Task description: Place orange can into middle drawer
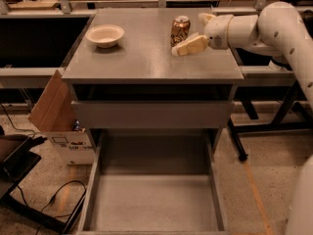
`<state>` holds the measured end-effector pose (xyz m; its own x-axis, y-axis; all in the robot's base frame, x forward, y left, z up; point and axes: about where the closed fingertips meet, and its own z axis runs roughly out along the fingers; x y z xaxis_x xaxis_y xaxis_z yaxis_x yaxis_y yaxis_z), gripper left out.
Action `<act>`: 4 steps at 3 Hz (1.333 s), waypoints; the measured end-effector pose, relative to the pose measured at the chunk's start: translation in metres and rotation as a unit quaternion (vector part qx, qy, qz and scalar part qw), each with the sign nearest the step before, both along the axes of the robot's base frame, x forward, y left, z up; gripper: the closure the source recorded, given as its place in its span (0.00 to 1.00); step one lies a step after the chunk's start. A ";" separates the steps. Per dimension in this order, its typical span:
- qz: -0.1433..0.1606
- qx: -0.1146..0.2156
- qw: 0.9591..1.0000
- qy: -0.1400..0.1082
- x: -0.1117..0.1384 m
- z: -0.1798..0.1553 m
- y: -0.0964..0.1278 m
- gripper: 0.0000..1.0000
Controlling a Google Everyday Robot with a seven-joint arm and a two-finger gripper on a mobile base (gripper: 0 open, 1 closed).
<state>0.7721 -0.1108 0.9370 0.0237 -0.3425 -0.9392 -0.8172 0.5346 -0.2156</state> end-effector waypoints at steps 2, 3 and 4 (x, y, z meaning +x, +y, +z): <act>-0.043 0.080 0.995 -0.033 0.087 0.014 0.007 0.00; -0.071 0.103 0.992 -0.022 0.110 0.002 0.004 0.00; -0.077 0.135 0.988 -0.011 0.121 -0.006 0.010 0.15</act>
Offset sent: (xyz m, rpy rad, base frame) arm 0.1281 -0.0027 0.0247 0.2226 -0.0888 -0.1430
